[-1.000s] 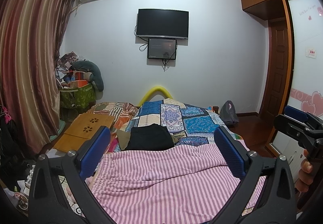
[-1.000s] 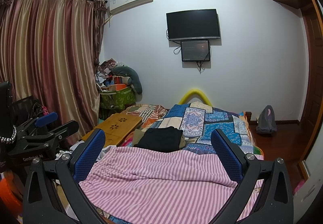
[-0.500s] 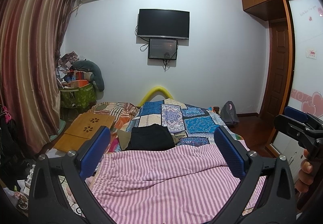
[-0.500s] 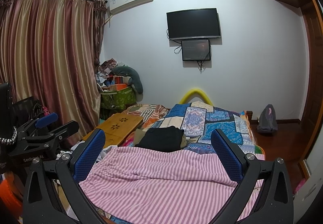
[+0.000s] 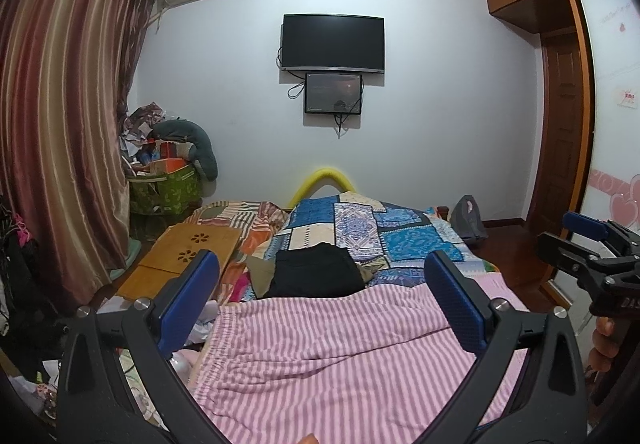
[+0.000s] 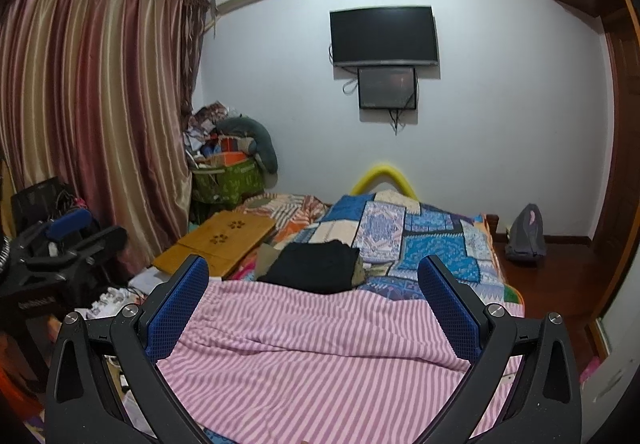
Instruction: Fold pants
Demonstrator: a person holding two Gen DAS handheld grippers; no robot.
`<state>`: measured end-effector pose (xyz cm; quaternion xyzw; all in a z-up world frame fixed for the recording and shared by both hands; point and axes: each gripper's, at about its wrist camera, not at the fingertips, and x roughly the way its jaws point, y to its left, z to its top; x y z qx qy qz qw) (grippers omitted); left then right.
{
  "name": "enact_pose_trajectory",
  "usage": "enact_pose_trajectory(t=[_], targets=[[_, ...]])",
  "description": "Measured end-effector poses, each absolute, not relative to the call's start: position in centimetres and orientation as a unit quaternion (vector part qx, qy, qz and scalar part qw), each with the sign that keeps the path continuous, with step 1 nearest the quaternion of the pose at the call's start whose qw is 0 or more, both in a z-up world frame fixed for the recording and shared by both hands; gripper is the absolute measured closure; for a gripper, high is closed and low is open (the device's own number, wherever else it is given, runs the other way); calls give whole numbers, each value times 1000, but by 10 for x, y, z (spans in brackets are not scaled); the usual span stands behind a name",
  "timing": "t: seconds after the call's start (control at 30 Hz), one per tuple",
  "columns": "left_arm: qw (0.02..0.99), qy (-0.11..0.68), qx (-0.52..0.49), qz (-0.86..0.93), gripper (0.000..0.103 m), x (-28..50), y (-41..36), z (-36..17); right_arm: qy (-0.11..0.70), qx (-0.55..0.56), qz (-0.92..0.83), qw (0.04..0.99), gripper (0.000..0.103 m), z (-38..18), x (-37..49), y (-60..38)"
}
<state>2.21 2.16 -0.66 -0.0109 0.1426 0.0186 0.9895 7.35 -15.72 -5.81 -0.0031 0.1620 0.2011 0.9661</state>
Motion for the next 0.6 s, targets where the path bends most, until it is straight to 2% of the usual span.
enact_pose_trajectory(t=[0.43, 0.6], targets=[[973, 198, 32, 111, 0, 127, 104, -37, 244, -22, 163, 956, 0, -104, 167, -173], [960, 249, 29, 125, 0, 180, 151, -66, 271, -50, 164, 947, 0, -119, 202, -171]])
